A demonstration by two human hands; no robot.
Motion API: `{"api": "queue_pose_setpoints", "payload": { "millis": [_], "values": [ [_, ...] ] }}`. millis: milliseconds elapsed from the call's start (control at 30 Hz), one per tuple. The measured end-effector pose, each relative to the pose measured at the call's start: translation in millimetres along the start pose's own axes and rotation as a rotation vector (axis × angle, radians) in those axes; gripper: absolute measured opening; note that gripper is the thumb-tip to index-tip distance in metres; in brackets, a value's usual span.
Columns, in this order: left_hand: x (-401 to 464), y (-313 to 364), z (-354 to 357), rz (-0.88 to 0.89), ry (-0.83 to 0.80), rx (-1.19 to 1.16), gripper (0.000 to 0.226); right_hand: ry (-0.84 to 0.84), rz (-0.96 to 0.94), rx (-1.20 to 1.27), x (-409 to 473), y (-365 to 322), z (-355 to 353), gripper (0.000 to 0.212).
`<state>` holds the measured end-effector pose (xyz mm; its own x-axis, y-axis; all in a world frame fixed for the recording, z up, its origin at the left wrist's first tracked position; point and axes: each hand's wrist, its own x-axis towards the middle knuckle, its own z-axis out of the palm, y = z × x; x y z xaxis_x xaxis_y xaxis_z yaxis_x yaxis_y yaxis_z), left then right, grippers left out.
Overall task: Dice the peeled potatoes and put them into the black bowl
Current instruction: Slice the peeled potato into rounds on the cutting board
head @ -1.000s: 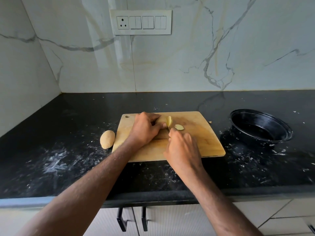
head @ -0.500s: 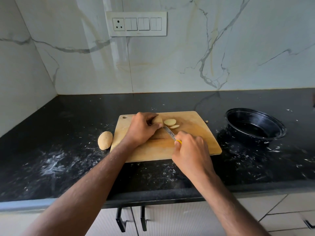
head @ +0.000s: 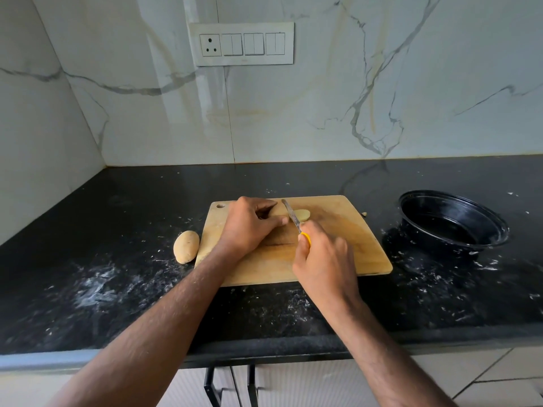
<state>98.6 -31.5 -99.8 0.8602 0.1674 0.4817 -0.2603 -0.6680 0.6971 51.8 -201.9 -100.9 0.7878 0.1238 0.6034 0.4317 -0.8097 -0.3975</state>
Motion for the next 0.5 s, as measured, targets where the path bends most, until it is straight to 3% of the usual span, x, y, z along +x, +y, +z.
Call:
{"api": "queue_pose_setpoints", "payload": {
  "millis": [100, 400, 500],
  "values": [
    [0.4, -1.6, 0.9, 0.048, -0.028, -0.010, 0.016, -0.006, -0.002, 0.018, -0.4, 0.3, 0.5, 0.010],
    [3.2, -7.1, 1.7, 0.068, -0.022, 0.040, 0.035, -0.040, -0.021, -0.031, 0.4, -3.8, 0.1, 0.015],
    [0.5, -1.7, 0.1, 0.073, -0.024, 0.049, 0.022, -0.033, -0.030, -0.031, 0.2, -2.7, 1.5, 0.015]
  ]
}}
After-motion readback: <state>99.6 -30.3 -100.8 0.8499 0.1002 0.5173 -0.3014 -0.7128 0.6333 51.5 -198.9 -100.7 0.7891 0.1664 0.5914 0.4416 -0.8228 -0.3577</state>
